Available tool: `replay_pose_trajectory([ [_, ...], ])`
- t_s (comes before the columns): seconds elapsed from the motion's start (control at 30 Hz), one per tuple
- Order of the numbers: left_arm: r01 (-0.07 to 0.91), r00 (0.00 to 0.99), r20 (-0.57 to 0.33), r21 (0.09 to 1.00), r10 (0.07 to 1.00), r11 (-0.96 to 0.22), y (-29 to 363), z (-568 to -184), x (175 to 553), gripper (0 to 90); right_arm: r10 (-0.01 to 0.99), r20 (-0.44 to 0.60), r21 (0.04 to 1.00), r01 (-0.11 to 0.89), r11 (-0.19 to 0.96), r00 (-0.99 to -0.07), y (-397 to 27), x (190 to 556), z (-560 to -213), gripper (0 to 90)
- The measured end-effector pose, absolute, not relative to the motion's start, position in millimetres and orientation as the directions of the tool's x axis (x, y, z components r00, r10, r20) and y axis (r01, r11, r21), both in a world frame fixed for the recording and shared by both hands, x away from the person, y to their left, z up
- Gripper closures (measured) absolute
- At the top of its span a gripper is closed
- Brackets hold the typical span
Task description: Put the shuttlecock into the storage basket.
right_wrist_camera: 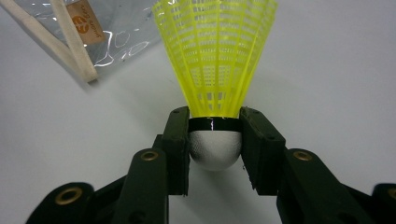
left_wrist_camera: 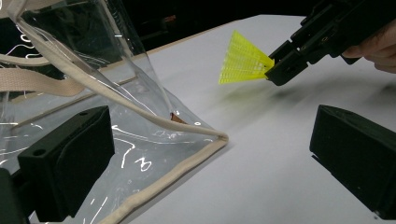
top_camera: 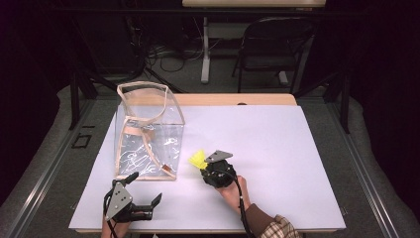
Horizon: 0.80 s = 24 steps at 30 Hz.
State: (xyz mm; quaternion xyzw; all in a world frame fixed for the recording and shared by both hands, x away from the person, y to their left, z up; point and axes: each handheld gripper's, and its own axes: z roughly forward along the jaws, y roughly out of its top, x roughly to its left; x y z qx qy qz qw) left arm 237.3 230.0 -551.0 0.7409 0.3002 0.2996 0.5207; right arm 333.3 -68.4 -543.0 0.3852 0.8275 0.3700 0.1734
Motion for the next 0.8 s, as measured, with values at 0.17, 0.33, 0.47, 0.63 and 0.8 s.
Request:
replay_pose_trajectory([
  [0.17,0.134,0.639,0.129,0.952,0.758,-0.276,229.9,-550.9,236.7,0.0,0.754,-0.014,0.747,0.494,0.445,-0.657,-68.8,333.6,-542.3,64.5],
  [0.33,0.135,0.639,0.130,0.951,0.758,-0.277,229.9,-550.9,236.8,0.0,0.747,-0.021,0.749,0.484,0.452,-0.664,-69.4,334.1,-540.8,64.5],
  [0.47,0.133,0.640,0.131,0.951,0.757,-0.277,229.8,-551.0,236.7,0.0,0.741,-0.025,0.753,0.475,0.456,-0.671,-70.3,335.2,-539.7,64.5],
  [0.63,0.133,0.640,0.132,0.951,0.757,-0.278,229.8,-550.9,236.6,0.0,0.732,-0.029,0.752,0.468,0.465,-0.680,-72.3,336.6,-537.1,64.5],
  [0.8,0.133,0.640,0.132,0.951,0.757,-0.279,229.9,-550.9,236.5,0.0,0.721,-0.033,0.751,0.459,0.474,-0.692,-73.1,337.5,-536.1,64.6],
])
